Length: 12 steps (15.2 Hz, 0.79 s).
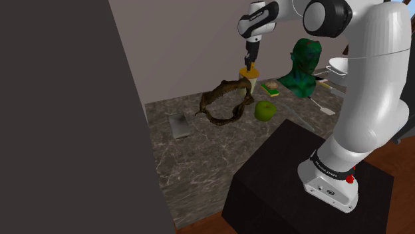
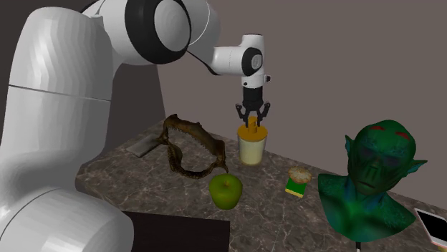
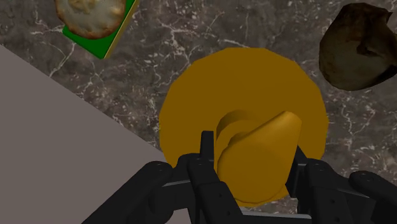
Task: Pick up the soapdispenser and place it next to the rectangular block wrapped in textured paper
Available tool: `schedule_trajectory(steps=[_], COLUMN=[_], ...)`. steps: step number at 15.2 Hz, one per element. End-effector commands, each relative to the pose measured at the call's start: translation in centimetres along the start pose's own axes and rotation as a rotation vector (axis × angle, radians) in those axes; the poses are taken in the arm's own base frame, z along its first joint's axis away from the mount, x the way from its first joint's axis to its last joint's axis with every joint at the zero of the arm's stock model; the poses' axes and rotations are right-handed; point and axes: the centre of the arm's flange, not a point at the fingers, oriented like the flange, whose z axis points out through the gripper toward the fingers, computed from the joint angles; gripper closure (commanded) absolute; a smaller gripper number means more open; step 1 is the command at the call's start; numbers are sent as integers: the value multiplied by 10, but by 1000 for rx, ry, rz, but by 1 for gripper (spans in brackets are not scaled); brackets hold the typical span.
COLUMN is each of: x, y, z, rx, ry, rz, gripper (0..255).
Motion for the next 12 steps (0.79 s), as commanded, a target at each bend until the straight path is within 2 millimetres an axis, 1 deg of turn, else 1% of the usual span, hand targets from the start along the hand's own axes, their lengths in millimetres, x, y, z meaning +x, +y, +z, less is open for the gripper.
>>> schedule_trajectory(steps=[1, 12], x=[-1, -7], y=[0, 3], z=[-11, -69], rx=[0, 0], ry=[0, 0], rz=[0, 0], gripper=[255, 255])
